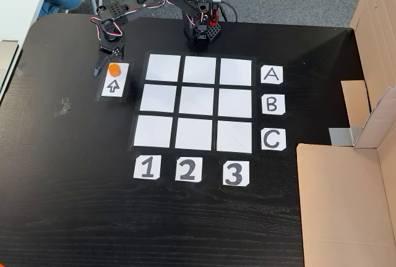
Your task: Pick up the round, orange token and place it in the grid on square B3.
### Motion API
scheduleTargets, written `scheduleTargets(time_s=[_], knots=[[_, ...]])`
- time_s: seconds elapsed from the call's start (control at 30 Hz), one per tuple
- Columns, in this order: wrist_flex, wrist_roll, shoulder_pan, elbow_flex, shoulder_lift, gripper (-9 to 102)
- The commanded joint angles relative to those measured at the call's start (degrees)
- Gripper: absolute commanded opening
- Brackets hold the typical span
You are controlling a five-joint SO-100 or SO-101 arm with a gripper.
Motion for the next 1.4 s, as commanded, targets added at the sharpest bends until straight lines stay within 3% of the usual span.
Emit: scheduleTargets(time_s=[0.0, 0.6, 0.67, 0.77, 0.9, 1.37], knots=[[-0.1, 0.4, -0.7, -2.9, -0.3, 76], [-0.4, 1.5, -2.5, -7.1, -4.9, 74], [-0.4, 1.4, -2.5, -7.6, -5.4, 55], [-0.9, 0.9, -2.5, -8.2, -6.0, 6], [-0.4, 1.1, -2.1, -8.3, -6.7, -1], [-4.0, 2.5, -1.6, -5.4, 0.6, -1]])
